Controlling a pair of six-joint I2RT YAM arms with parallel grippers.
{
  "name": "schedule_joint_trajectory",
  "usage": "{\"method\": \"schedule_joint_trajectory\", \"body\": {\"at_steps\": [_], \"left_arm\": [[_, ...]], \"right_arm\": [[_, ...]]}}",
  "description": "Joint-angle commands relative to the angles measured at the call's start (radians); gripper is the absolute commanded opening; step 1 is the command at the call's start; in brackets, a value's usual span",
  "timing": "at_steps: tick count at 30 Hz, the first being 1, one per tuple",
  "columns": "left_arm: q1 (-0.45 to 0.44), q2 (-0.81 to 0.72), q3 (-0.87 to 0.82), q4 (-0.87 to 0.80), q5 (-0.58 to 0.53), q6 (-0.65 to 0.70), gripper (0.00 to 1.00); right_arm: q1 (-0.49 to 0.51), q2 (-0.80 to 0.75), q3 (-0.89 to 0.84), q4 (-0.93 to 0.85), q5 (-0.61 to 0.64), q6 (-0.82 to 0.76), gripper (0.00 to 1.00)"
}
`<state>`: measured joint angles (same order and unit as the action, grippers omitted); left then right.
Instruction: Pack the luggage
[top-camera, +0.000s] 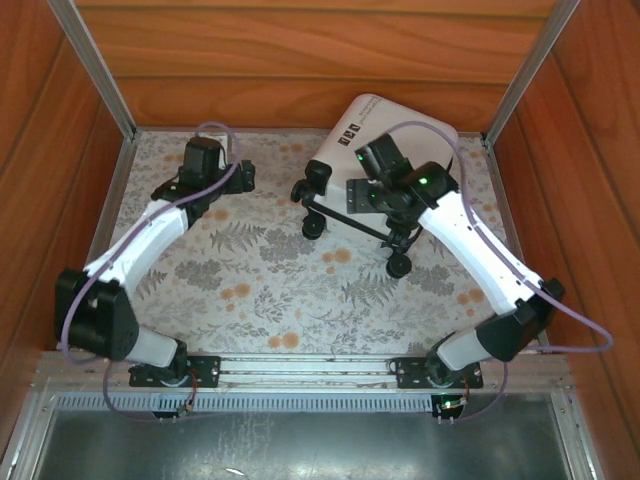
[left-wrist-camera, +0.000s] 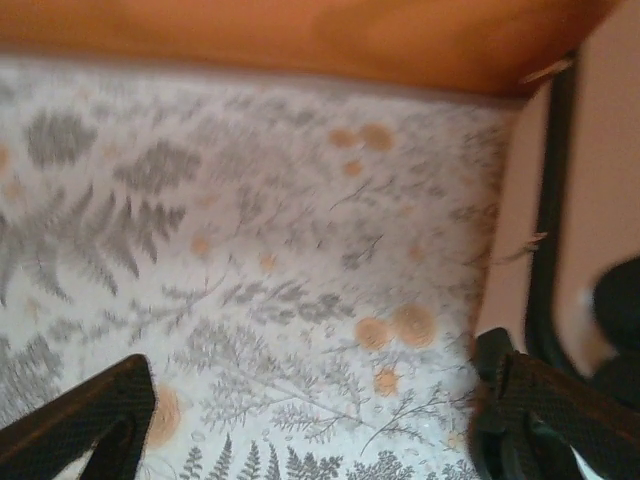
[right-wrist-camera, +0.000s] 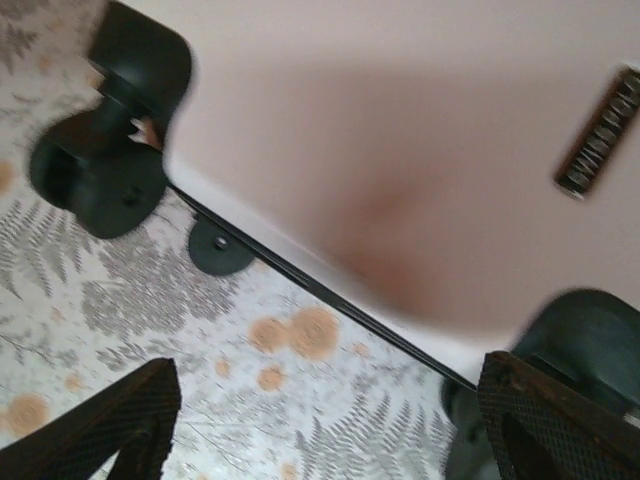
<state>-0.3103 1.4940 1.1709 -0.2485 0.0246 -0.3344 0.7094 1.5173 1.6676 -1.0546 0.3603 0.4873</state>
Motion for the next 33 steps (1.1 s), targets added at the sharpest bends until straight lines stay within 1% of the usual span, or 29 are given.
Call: {"method": "schedule_joint_trajectory", "body": {"at_steps": [1, 4, 7, 8, 9, 10, 13, 16, 18, 20, 23, 25, 27, 30, 33], "left_arm": [[0.002, 0.123, 0.095, -0.038, 0.235, -0.044, 0.84], [-0.025, 0.217, 0.182, -0.036, 0.33, -0.058, 0.77], [-0.068, 0.271, 0.242, -0.034, 0.338, -0.029, 0.76], [-0.08, 0.286, 0.259, -0.032, 0.33, -0.015, 0.76], [-0.087, 0.299, 0.277, -0.032, 0.326, -0.004, 0.76], [-0.09, 0.312, 0.29, -0.034, 0.328, -0.003, 0.76], [-0.09, 0.346, 0.331, -0.032, 0.327, 0.003, 0.76], [-0.088, 0.393, 0.39, -0.034, 0.328, 0.011, 0.76], [-0.089, 0.433, 0.442, -0.035, 0.347, 0.009, 0.75], [-0.093, 0.48, 0.494, -0.038, 0.373, 0.0, 0.74], [-0.109, 0.541, 0.56, -0.041, 0.391, -0.011, 0.73], [-0.127, 0.574, 0.588, -0.043, 0.386, -0.01, 0.73], [-0.148, 0.607, 0.616, -0.052, 0.383, 0.004, 0.73], [-0.174, 0.646, 0.651, -0.074, 0.374, 0.026, 0.73], [-0.193, 0.659, 0.664, -0.099, 0.384, 0.019, 0.71]], "right_arm": [[0.045, 0.071, 0.064, -0.038, 0.094, 0.06, 0.78], [0.047, 0.086, 0.042, -0.026, 0.105, 0.059, 0.7], [0.044, 0.04, -0.021, -0.022, 0.173, 0.046, 0.65], [0.028, 0.013, -0.051, -0.028, 0.209, 0.045, 0.65], [-0.004, -0.021, -0.08, -0.031, 0.216, 0.045, 0.65], [-0.047, -0.057, -0.107, -0.028, 0.201, 0.045, 0.64], [-0.239, -0.189, -0.227, 0.076, 0.104, -0.006, 0.58], [-0.441, -0.232, -0.276, 0.151, 0.038, -0.069, 0.52], [-0.587, -0.196, -0.281, 0.193, -0.083, -0.099, 0.49], [-0.687, -0.128, -0.266, 0.214, -0.156, -0.109, 0.47], [-0.778, -0.018, -0.25, 0.256, -0.205, -0.123, 0.46], [-0.818, 0.056, -0.235, 0.277, -0.242, -0.121, 0.44], [-0.837, 0.133, -0.206, 0.287, -0.244, -0.123, 0.43], [-0.843, 0.26, -0.132, 0.286, -0.259, -0.145, 0.42], [-0.842, 0.36, -0.033, 0.247, -0.305, -0.172, 0.41]]}}
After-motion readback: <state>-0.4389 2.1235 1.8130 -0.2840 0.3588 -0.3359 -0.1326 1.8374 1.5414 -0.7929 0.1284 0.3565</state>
